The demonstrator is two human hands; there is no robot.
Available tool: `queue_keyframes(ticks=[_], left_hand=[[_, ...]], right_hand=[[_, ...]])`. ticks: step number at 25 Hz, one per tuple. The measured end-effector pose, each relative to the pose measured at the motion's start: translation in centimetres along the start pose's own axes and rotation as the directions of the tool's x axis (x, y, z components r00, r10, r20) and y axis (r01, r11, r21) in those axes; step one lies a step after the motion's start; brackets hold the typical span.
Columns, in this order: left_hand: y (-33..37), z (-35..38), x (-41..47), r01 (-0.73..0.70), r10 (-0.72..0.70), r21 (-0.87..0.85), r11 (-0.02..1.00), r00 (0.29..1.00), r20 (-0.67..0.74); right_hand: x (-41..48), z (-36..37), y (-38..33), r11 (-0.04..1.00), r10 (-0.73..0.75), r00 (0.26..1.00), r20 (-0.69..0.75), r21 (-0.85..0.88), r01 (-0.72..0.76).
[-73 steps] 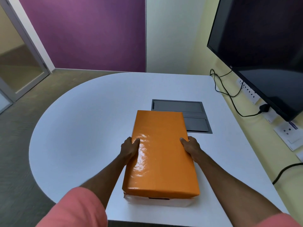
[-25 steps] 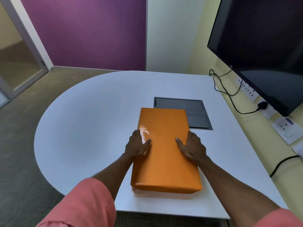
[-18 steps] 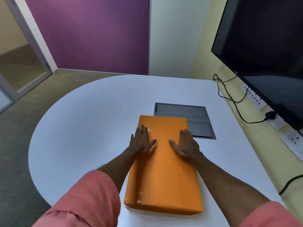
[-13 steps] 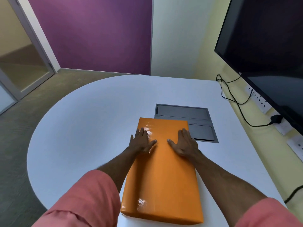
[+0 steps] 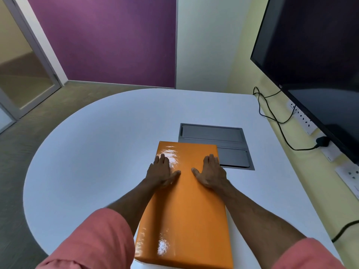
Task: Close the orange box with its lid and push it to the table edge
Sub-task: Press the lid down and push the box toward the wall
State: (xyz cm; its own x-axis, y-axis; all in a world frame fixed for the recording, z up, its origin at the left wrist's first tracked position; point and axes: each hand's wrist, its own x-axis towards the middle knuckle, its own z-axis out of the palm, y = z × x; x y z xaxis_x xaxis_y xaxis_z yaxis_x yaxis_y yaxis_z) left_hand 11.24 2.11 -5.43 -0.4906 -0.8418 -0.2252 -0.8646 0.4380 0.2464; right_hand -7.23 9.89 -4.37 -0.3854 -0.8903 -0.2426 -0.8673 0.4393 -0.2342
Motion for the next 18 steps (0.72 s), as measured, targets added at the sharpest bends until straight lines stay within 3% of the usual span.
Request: queue_keyframes(ticks=[3, 7, 18], left_hand=[[-0.5, 0.3, -0.9, 0.006, -0.005, -0.062, 0.998, 1.000, 0.014], [-2.1, 1.4, -4.0, 0.034, -0.052, -0.216, 0.976, 0.996, -0.076], [-2.4, 3.3, -8.4, 0.077, -0.121, -0.528, 0.846, 0.991, -0.051]], right_hand=[[-0.7, 0.0, 0.7, 0.997, -0.021, 0.999, 0.027, 0.079, 0.018], [-3.4, 0.7, 2.2, 0.976, 0.019, 0.999, -0.047, 0.216, -0.009], [-9.0, 3.4, 2.9, 0.831, 0.098, 0.995, 0.027, 0.548, -0.097]])
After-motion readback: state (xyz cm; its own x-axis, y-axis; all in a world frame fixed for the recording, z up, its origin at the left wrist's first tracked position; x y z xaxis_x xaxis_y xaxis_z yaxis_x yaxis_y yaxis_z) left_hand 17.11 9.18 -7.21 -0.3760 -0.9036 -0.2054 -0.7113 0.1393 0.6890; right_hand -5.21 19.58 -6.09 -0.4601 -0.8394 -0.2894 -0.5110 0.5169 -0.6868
